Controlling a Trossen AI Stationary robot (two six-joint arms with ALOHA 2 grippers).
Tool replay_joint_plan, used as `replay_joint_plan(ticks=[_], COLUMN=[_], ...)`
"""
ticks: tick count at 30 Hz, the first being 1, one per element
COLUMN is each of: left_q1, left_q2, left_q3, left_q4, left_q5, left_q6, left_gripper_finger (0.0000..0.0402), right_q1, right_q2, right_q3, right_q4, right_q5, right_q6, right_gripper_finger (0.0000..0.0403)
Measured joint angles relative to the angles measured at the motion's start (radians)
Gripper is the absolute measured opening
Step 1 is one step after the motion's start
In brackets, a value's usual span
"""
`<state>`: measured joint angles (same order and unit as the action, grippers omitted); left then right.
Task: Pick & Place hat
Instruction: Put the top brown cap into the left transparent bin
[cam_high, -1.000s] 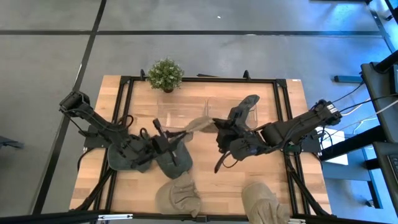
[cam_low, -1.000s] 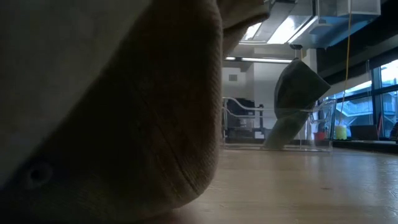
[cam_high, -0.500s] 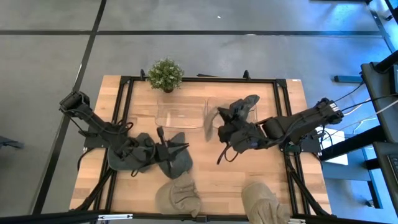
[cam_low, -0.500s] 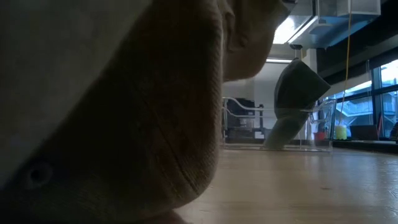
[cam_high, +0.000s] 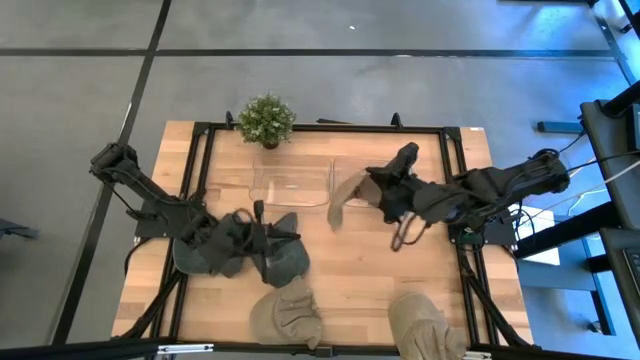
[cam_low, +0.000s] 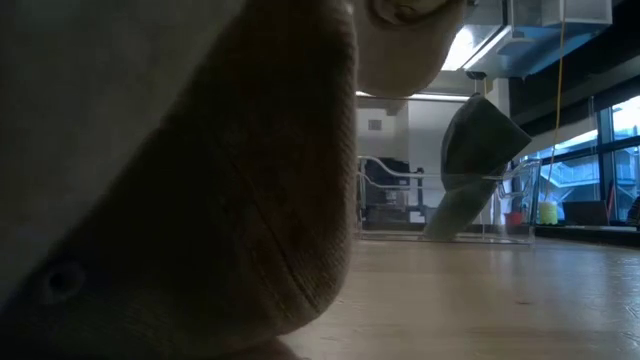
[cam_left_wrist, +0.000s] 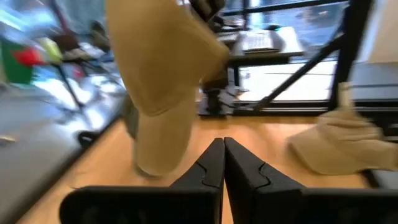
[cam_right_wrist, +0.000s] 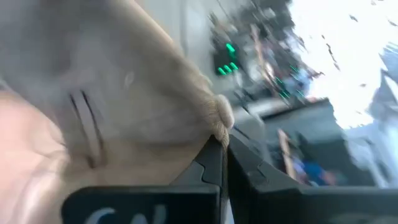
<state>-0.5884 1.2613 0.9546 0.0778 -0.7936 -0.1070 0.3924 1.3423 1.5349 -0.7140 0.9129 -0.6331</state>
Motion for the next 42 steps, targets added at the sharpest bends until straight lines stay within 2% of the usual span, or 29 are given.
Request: replay_joint_plan(ticks=[5, 8, 11, 15, 20, 30, 42], left_q1=[0.114, 0.187, 0.252, 0.31, 0.331, 0.326, 0.32], left_q2=[-0.07, -0.078, -0.077, -0.077, -0.077, -0.077, -0.077], left_q3=[0.0, 0.0, 0.0, 0.0, 0.0, 0.0, 0.0], left_q4=[-0.06, -0.035, -0.029, -0.029, -0.02, 0.038, 0.036], left_q5=[0.21, 0.336, 0.412, 0.482, 0.529, 0.553, 0.553], left_q6=[-0.064, -0.066, -0.066, -0.066, -0.066, -0.037, -0.065], left_gripper_finger=[0.0005, 0.0005, 0.0002, 0.0005, 0.0011, 0.0014, 0.0058], right_q1=[0.006, 0.006, 0.009, 0.01, 0.009, -0.006, -0.037], right_q2=[-0.014, 0.001, 0.031, 0.06, 0.098, 0.157, 0.17], right_q3=[0.0, 0.0, 0.0, 0.0, 0.0, 0.0, 0.0], right_q4=[0.002, 0.066, 0.154, 0.166, 0.148, 0.151, 0.165], right_q5=[-0.301, -0.408, -0.486, -0.491, -0.488, -0.488, -0.488], right_q6=[0.001, 0.008, 0.002, 0.0, 0.004, 0.003, 0.002], right_gripper_finger=[0.0008, 0.0008, 0.0008, 0.0012, 0.0012, 0.0012, 0.0013])
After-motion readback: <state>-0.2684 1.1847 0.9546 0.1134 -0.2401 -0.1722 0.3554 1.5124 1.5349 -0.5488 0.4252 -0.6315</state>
